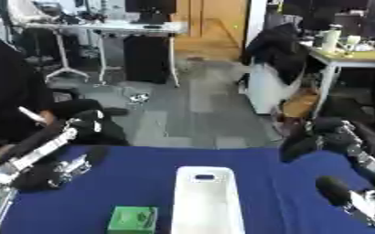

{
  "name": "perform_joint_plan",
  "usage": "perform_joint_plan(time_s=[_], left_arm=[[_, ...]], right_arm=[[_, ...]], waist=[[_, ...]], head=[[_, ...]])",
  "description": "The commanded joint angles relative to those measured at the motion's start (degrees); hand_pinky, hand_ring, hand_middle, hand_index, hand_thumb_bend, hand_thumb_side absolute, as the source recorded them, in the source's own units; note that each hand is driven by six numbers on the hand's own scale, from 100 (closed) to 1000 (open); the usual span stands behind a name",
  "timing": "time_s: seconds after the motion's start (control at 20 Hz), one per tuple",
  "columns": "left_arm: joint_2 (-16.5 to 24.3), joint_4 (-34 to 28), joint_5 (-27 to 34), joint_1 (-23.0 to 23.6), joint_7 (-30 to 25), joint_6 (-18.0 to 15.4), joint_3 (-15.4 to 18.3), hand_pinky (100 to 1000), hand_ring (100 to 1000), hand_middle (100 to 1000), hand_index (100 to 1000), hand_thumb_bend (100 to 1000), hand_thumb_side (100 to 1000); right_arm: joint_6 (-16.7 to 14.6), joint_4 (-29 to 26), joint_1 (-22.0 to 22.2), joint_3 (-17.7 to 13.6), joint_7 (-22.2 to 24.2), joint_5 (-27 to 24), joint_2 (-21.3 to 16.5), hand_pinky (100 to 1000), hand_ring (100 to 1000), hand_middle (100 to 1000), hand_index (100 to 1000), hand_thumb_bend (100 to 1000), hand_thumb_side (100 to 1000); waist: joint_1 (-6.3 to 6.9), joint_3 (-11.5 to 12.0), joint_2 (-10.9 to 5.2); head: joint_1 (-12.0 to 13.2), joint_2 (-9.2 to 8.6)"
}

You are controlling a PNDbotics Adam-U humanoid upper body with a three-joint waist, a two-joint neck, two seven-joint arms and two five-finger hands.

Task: Pick up objects on the table and place them in the box.

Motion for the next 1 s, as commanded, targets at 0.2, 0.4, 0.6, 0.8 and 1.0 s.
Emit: perform_joint_plan(time_s=[0.2, 0.4, 0.6, 0.8, 1.0], left_arm=[[0.7, -0.5, 0.3, -0.8, -0.1, 0.1, 0.8, 769, 838, 920, 790, 128, 1000], [0.8, -0.3, 0.0, -0.7, -0.1, -0.1, 0.8, 771, 842, 928, 813, 129, 1000], [1.0, 0.0, -1.6, -0.3, 0.0, -0.8, 0.9, 777, 847, 936, 849, 130, 1000], [2.1, 1.2, -2.4, 0.7, -0.3, -2.0, 0.4, 779, 850, 942, 890, 133, 1000], [5.4, 3.9, -3.2, 0.7, -0.2, -4.6, -1.3, 771, 838, 931, 898, 129, 1000]], right_arm=[[0.3, -0.8, -0.3, -0.6, 0.2, 0.1, -0.9, 553, 607, 598, 682, 247, 1000], [1.3, -0.8, -0.4, -1.7, -0.5, 0.6, -0.6, 551, 607, 598, 683, 257, 1000], [2.9, -0.8, -0.4, -3.4, -1.5, 1.6, 0.0, 549, 607, 599, 684, 265, 1000], [4.5, -0.8, -0.6, -4.6, -2.5, 3.7, 0.5, 547, 607, 598, 684, 270, 1000], [4.9, -0.8, -0.6, -4.4, -2.7, 4.8, 0.7, 546, 607, 598, 684, 267, 1000]], waist=[[0.11, -0.1, -0.58], [0.18, -0.5, -0.53], [0.36, -1.1, -0.39], [0.59, -1.8, -0.32], [0.86, -2.3, -0.50]], head=[[0.3, -0.12], [-0.4, 0.75], [-1.8, 2.69], [-3.4, 4.89], [-3.2, 6.76]])
